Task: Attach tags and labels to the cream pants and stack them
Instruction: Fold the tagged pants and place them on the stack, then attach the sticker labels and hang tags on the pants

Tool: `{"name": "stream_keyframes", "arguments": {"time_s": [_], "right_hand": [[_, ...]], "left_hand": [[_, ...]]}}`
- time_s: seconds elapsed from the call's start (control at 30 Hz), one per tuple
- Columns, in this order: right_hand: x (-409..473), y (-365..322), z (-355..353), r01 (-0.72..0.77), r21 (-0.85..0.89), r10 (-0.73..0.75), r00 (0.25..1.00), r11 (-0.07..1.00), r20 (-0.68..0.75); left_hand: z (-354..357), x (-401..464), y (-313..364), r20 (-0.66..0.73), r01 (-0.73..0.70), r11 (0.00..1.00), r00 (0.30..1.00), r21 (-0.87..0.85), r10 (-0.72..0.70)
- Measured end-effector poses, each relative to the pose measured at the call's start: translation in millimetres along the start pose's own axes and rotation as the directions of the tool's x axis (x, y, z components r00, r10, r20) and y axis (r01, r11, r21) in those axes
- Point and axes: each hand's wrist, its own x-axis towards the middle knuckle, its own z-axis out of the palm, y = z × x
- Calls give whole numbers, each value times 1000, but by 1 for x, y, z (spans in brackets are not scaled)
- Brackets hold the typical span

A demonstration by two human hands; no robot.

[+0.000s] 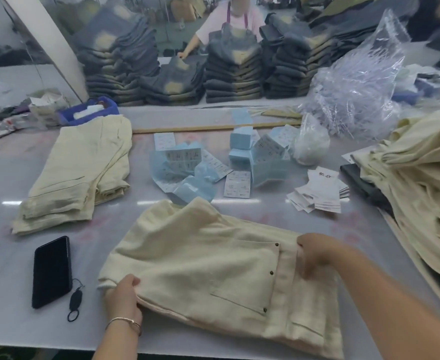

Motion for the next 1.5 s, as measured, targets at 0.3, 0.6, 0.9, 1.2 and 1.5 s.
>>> {"name": "stream_keyframes", "arguments": {"time_s": [0.3,0.6,0.9,1.2,1.5], "right_hand": [[-5,37,-13,-13,544,152,965,839,-212],[-14,38,55,-14,804,469,818,594,-333],[-51,42,71,137,966,171,969,218,-176],[-55,52,93,216,970,129,965,110,-229],[-48,54,104,136,967,253,949,217,-190]], "left_hand": [[-7,-12,-8,177,-43,984,981,-173,74],[-4,-26,0,-109,-34,991,994,-129,20],[93,-204,-56,786,-840,394,511,373,347],[131,-231,-88,902,-902,178,416,392,119],[137,-171,-21,603,-648,699,698,303,386]]}}
